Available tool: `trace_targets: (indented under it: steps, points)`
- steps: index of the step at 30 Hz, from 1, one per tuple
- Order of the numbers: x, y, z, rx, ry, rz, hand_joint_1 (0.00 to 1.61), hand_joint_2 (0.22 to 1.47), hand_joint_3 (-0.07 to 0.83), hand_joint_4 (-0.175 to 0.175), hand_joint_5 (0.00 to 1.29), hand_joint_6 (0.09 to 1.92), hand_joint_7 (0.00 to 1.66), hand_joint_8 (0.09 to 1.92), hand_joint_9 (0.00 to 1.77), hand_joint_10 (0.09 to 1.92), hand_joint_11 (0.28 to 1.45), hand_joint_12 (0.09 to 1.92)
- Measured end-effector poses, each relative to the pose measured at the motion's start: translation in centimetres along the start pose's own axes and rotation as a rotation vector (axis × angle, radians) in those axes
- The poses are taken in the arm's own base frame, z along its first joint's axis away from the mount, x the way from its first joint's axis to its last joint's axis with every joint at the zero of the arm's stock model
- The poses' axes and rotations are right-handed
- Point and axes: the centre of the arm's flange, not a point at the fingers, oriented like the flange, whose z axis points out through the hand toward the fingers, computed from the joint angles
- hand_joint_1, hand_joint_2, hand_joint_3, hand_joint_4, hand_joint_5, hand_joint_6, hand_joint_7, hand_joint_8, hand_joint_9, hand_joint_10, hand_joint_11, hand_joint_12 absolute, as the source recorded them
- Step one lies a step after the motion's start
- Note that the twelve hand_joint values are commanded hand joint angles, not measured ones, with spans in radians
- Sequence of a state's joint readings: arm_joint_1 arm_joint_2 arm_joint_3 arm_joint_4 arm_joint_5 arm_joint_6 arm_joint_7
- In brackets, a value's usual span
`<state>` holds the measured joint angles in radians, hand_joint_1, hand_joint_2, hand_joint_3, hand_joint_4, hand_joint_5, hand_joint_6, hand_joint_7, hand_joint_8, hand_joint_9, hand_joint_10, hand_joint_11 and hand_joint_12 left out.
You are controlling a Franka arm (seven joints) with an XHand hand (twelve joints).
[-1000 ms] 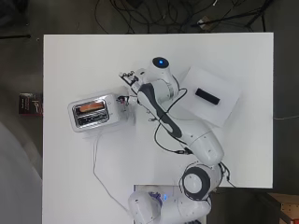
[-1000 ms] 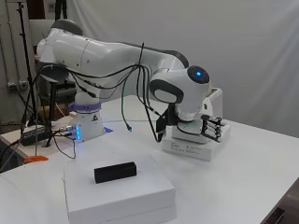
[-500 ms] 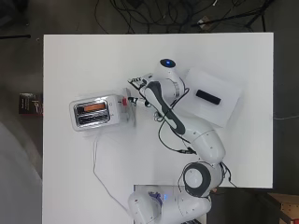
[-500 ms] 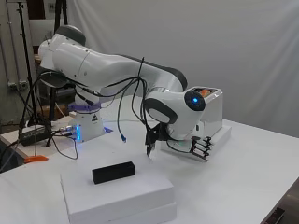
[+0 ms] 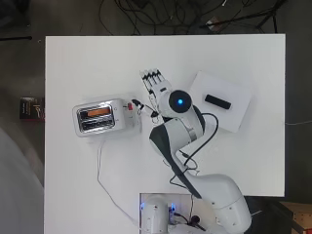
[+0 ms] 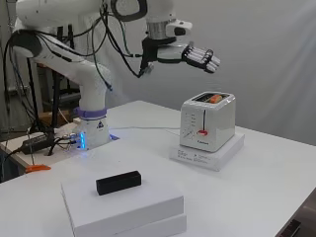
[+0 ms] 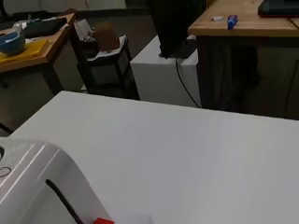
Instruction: Teleoperate dual arm-hand system to toast a bread
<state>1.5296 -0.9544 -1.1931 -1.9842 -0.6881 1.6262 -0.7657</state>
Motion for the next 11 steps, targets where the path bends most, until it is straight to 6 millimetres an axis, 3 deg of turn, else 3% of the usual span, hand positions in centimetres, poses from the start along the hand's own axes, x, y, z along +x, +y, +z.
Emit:
trace_targets:
  steps: [2, 4, 11]
  points:
    - [-0.9, -2.2, -2.8, -0.052, -0.005, 0.021, 0.0, 1.09, 0.005, -0.052, 0.38, 0.09, 0.31, 0.09, 0.37, 0.09, 0.38, 0.09]
    - [-1.6, -3.6, -4.1, -0.076, -0.018, 0.044, 0.0, 1.09, 0.005, -0.047, 0.4, 0.09, 0.3, 0.09, 0.35, 0.09, 0.37, 0.09]
    - [0.1, -5.9, -4.1, -0.078, -0.064, 0.036, 0.0, 1.08, -0.002, -0.05, 0.43, 0.09, 0.3, 0.09, 0.33, 0.09, 0.36, 0.09]
